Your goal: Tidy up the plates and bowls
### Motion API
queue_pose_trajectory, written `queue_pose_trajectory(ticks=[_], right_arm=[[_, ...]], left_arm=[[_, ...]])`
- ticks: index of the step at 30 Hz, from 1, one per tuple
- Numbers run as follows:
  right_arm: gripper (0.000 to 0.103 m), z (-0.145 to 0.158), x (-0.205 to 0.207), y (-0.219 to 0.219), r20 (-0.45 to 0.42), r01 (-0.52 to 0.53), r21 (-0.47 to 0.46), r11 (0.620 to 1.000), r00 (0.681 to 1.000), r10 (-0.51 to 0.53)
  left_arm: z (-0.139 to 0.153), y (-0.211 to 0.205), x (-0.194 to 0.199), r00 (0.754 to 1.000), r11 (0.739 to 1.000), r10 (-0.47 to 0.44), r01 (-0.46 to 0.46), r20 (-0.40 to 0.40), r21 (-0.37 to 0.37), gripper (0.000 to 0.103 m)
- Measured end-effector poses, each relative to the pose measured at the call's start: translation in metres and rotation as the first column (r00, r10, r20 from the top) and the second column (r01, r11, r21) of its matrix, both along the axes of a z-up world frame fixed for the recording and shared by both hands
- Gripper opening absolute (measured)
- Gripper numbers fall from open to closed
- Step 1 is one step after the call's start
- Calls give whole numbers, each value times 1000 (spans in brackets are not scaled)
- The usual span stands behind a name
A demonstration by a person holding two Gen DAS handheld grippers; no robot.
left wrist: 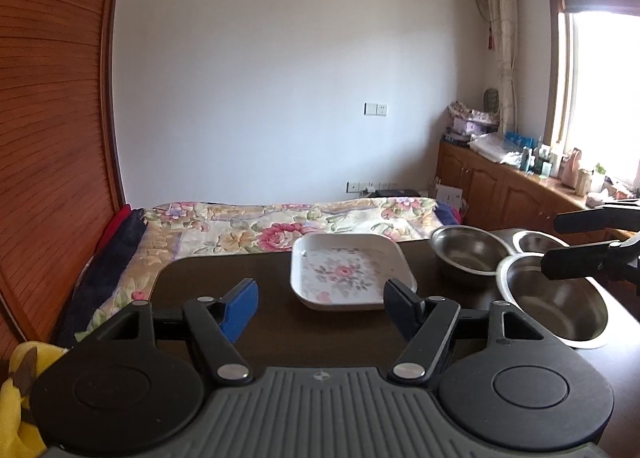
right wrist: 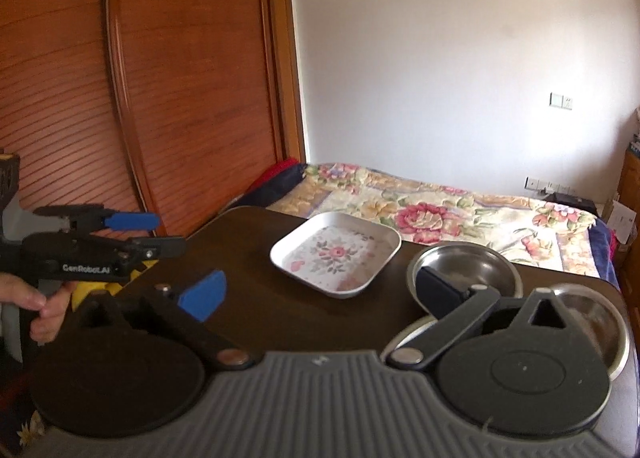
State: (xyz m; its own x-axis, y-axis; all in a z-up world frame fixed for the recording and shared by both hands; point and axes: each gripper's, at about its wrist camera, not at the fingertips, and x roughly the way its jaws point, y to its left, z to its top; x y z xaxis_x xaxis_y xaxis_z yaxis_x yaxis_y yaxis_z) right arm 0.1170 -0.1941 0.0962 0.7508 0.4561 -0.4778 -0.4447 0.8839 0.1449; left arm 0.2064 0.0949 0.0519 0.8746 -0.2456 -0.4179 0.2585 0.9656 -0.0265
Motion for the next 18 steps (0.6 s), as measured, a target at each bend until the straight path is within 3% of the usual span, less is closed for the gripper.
queue_pose_trajectory(ticks=[8, 18], right_arm=[[66, -10, 58, 23, -141, -20, -9, 1000, 990, 18], [59, -27, 104, 38, -258, -29, -47, 998, 966, 16]], left_arm=[[-5, 7, 57, 998, 1000, -17, 18, -63, 15, 79], [-21, 2, 112, 990, 998, -43, 50, -137, 48, 72]])
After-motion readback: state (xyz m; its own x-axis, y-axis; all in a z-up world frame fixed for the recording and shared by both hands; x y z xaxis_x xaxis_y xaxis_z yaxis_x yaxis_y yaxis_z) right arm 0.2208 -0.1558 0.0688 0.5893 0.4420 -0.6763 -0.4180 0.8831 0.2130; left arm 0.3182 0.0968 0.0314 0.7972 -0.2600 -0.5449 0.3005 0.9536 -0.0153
